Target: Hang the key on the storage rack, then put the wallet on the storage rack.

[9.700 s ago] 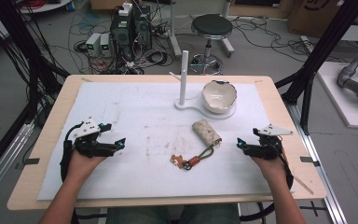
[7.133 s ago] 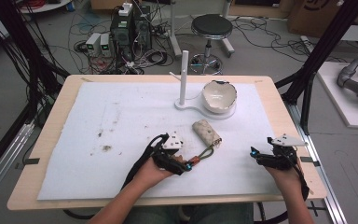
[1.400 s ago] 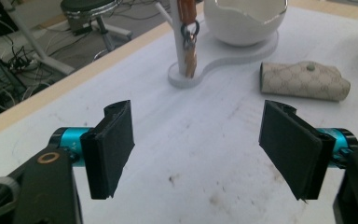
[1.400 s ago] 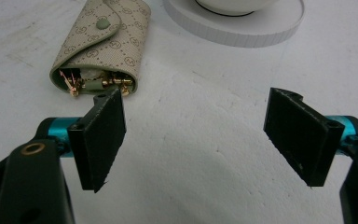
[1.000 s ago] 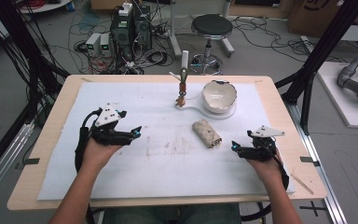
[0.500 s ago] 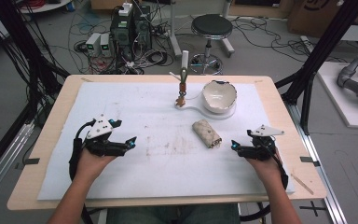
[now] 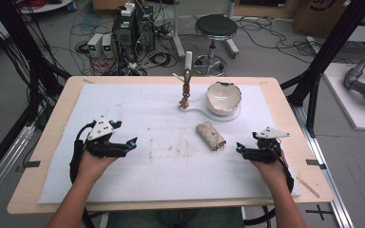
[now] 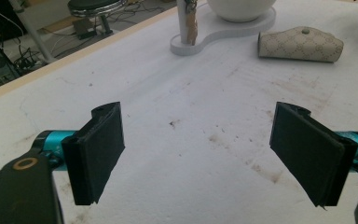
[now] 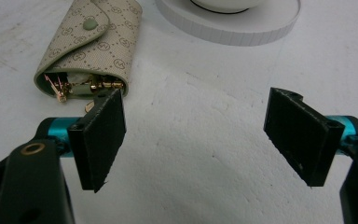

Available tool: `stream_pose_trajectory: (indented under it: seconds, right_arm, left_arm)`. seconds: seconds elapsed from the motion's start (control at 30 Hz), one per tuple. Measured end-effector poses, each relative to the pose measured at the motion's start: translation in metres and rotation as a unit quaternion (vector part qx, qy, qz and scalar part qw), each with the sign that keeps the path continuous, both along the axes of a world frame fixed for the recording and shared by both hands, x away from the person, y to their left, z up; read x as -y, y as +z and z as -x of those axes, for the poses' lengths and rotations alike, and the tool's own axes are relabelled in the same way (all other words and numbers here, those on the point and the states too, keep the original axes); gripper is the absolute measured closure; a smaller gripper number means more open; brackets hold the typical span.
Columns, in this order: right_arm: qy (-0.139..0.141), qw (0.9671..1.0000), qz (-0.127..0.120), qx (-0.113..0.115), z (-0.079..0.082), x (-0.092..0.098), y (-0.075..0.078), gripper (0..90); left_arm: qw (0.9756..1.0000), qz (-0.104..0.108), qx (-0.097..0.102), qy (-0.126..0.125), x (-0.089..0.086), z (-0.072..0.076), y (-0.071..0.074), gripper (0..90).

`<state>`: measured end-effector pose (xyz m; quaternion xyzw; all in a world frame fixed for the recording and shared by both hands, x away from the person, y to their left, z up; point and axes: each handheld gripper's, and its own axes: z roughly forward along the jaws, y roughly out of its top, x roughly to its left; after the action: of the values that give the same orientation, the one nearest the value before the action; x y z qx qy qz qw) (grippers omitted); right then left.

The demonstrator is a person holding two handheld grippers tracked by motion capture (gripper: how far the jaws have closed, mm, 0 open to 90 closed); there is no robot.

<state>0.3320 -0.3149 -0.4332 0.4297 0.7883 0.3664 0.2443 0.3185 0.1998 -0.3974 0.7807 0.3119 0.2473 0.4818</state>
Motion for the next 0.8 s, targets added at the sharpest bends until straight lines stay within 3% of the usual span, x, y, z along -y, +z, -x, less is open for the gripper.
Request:
stream_pose_trajectory:
  seconds: [0.1,0.4,0.47,0.67,0.8]
  right_arm:
    - [0.002,1.0000,0.003,-0.005,-0.001,-0.001,-0.001,21.1]
    - [0.003,1.0000,0.003,-0.003,0.001,-0.003,0.000,21.1]
    - [0.004,1.0000,0.005,-0.002,0.001,-0.005,0.000,21.1]
    - [0.007,1.0000,-0.001,0.003,0.001,-0.012,0.004,21.1]
    - [0.014,0.9999,0.003,0.002,-0.001,-0.021,0.004,21.1]
  left_arm:
    - [0.9999,0.001,-0.002,-0.014,0.001,-0.001,-0.001,17.6]
    - [0.9998,-0.007,-0.011,-0.013,0.002,0.001,-0.001,17.6]
    - [0.9997,-0.019,-0.012,-0.011,0.003,0.002,-0.003,17.6]
    - [0.9997,-0.020,-0.011,-0.001,0.000,0.006,-0.003,17.6]
    - [0.9995,-0.018,-0.021,0.014,-0.009,0.007,-0.004,17.7]
